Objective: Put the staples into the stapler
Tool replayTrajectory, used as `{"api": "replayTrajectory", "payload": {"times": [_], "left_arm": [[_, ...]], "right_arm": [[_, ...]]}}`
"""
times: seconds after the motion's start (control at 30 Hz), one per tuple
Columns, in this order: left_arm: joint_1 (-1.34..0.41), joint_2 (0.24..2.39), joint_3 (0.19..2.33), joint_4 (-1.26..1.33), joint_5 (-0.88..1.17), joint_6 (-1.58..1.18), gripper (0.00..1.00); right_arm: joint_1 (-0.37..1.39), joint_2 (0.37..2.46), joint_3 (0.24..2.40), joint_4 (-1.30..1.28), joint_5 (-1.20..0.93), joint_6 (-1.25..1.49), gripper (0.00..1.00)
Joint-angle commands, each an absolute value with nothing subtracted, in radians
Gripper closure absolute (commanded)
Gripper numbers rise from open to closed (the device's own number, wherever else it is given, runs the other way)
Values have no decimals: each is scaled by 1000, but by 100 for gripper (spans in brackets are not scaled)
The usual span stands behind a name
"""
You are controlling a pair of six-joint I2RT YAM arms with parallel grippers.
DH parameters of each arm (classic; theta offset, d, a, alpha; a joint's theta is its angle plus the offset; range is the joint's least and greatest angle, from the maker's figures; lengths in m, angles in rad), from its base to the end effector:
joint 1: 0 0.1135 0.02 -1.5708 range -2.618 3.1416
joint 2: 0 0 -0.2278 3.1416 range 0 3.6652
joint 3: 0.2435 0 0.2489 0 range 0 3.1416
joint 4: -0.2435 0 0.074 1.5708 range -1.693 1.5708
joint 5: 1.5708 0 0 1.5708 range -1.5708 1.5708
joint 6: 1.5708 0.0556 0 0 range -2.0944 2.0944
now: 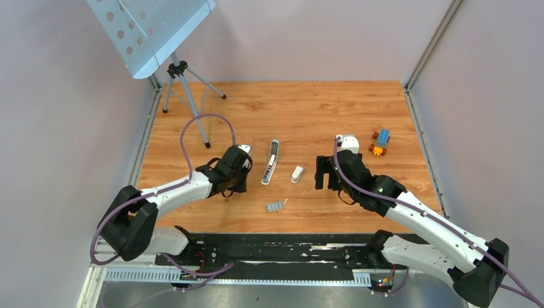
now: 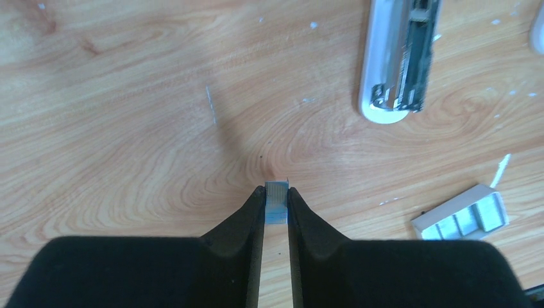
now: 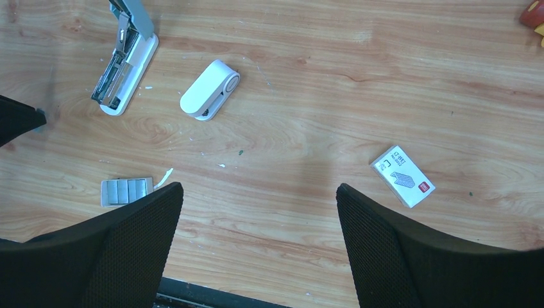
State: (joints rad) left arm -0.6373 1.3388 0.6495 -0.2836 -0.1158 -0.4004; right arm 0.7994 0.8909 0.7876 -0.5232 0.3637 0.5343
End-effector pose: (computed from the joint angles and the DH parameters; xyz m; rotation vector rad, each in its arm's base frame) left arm 0.2168 -0.1525 0.1211 0.2566 2.5420 -0.2618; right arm 0.1712 0.1477 0.2516 -0.0846 2.1725 0.3710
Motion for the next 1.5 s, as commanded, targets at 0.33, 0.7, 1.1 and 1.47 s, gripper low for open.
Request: {"api": "replayTrajectory", "payload": {"times": [0.33, 0.7, 1.1, 1.47], "left_arm": [[-680, 1368, 862, -296, -92, -388, 82], [-735, 1508, 957, -270, -80, -400, 82], [-758, 1592, 1007, -269, -104, -390, 82], [-758, 1606, 986, -249, -122, -367, 82]], "right_arm": [[792, 926, 785, -528, 405, 521, 6], [792, 905, 769, -526, 449, 517, 0], [792, 914, 764, -526, 459, 510, 0], [792, 913, 762, -526, 453, 513, 0]]}}
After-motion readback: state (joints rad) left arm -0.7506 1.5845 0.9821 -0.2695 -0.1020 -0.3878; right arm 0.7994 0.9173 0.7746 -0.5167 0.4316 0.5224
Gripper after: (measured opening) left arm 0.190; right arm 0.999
